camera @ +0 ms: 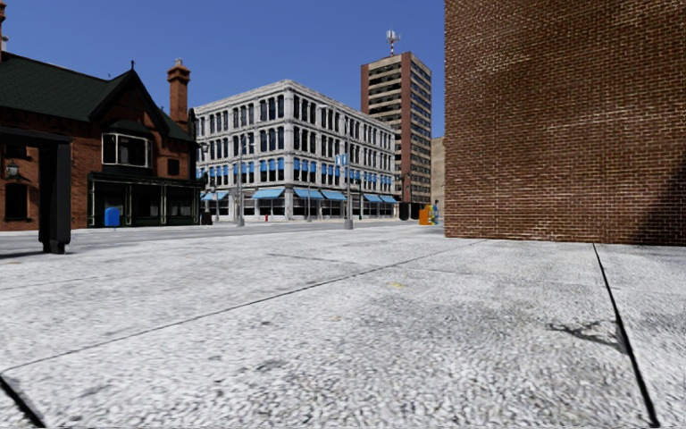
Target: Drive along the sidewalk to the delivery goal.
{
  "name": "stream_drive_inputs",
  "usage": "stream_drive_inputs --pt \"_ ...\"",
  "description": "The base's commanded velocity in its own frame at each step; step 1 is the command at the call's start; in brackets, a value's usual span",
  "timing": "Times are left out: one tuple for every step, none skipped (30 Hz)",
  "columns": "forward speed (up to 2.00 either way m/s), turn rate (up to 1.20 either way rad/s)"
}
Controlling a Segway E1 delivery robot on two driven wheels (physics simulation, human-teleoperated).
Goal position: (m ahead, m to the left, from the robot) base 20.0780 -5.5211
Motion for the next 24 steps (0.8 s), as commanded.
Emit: stream_drive_inputs --pt "2.00 0.00" --pt "2.00 0.00" --pt "2.00 0.00" --pt "2.00 0.00" --pt "2.00 0.00" --pt "2.00 0.00" --pt "2.00 0.00" --pt "2.00 0.00" --pt "2.00 0.00" --pt "2.00 0.00" --pt "2.00 0.00" --pt "2.00 0.00" --pt "2.00 0.00" --pt "2.00 0.00" --pt "2.00 0.00" --pt "2.00 0.00" --pt "2.00 0.00" --pt "2.00 0.00" --pt "2.00 0.00" --pt "2.00 0.00" --pt "2.00 0.00" --pt "2.00 0.00" --pt "2.00 0.00" --pt "2.00 0.00"
